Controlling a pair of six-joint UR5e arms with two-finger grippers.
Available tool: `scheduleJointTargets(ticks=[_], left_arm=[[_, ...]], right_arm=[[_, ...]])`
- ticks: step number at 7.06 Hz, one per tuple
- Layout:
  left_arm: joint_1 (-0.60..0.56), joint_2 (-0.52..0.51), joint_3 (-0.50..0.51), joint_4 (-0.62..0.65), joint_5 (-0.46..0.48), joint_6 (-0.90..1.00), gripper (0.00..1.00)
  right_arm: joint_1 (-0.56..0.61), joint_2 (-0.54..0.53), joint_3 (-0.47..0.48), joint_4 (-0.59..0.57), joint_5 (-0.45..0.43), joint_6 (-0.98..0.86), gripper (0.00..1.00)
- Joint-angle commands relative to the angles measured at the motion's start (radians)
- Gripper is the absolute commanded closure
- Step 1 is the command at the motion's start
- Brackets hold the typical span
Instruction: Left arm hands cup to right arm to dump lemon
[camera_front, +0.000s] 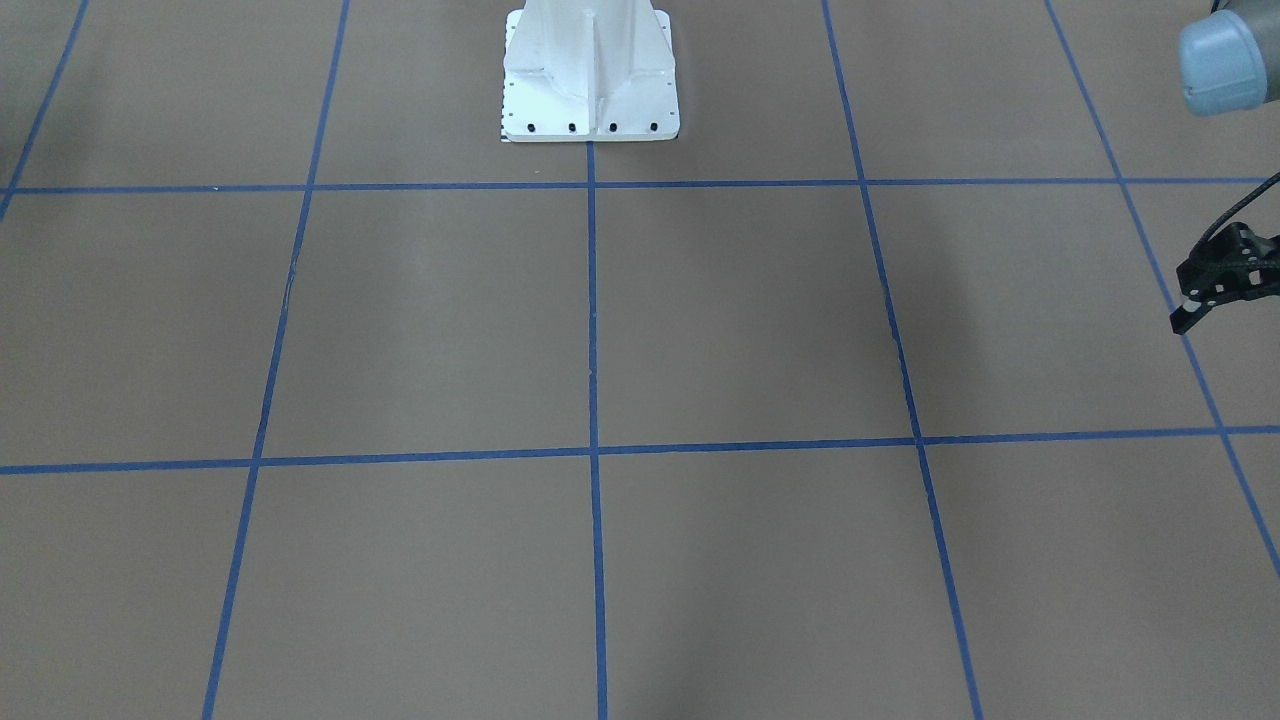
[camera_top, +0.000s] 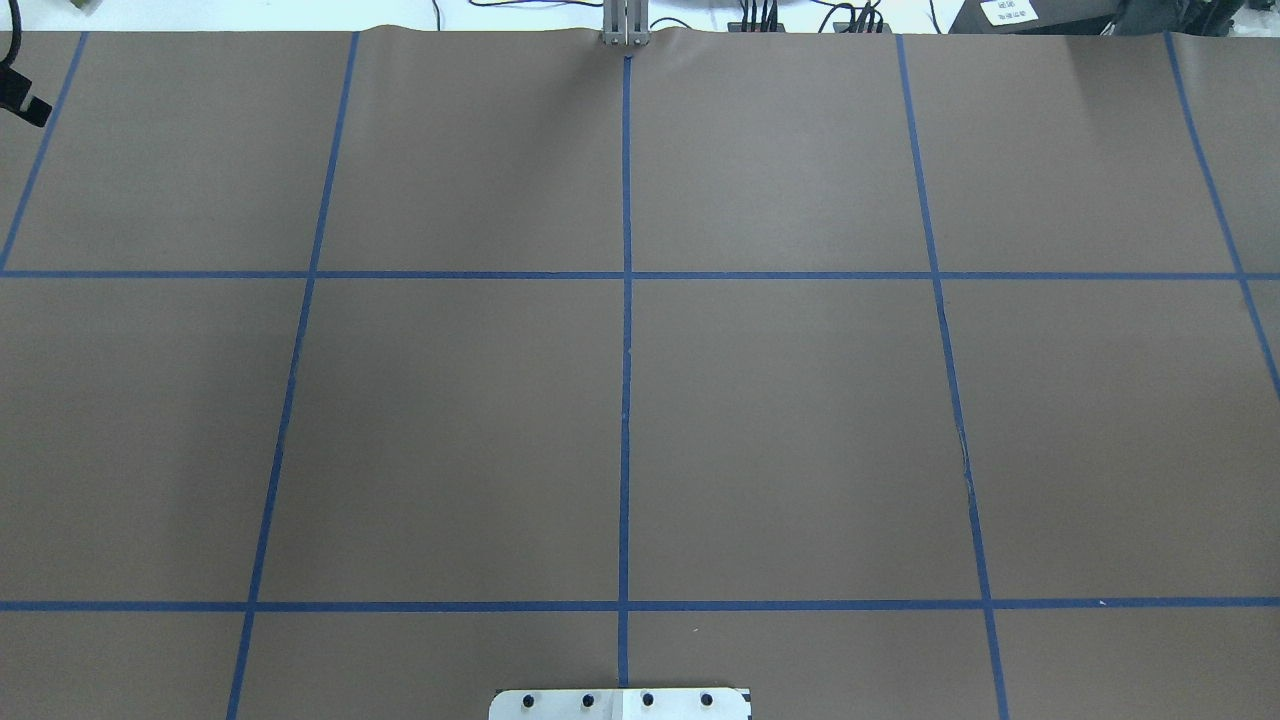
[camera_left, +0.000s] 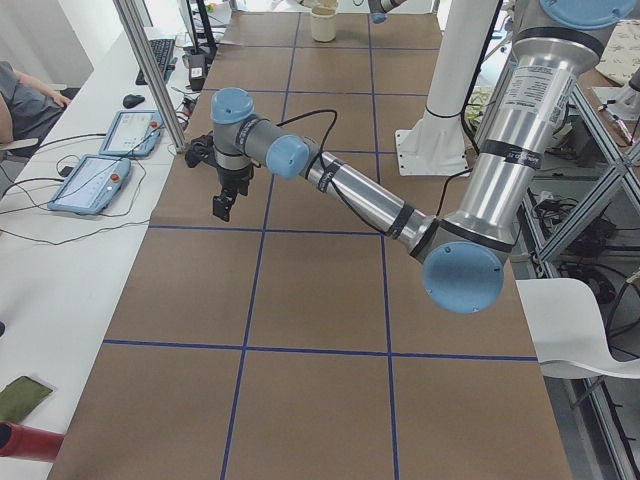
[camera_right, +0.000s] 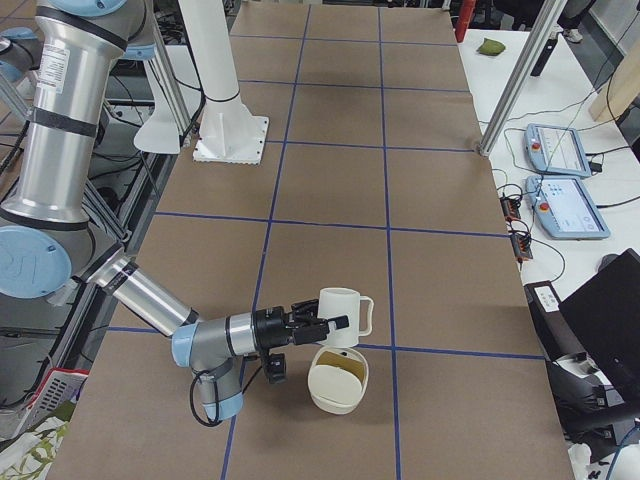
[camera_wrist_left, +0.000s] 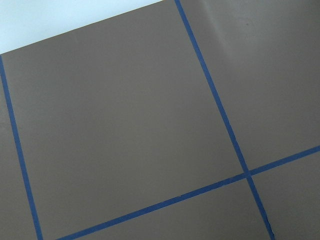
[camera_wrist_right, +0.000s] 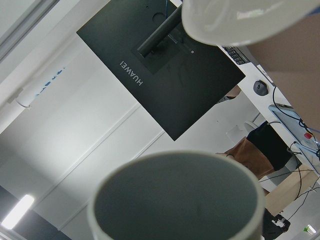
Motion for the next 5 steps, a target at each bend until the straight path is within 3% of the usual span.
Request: scheduleJointTargets(ticks=[1,2,3,4,5], left_arm=[[0.000,0.000,0.000,0.000,-0.001,0.000,0.00],[0.000,0.000,0.000,0.000,0.001,0.000,0.00],[0.000,0.000,0.000,0.000,0.001,0.000,0.00],[0.000,0.000,0.000,0.000,-0.001,0.000,0.00],[0.000,0.001,0.000,-0.002,-0.001,0.000,0.00]], right_arm=[[-0.001,-0.001,0.013,-0.003,0.015,-0.049,0.74],[0.000,-0.004,0.031,-0.001,0.082,-0.269,0.89],[0.000,-0.012,0.075,-0.016,0.151,-0.440,0.84],[0.002,-0.015,0.109,-0.041,0.221,-0.500,0.84],[0.019,-0.022,0.134,-0.049,0.330,-0.711,0.82]])
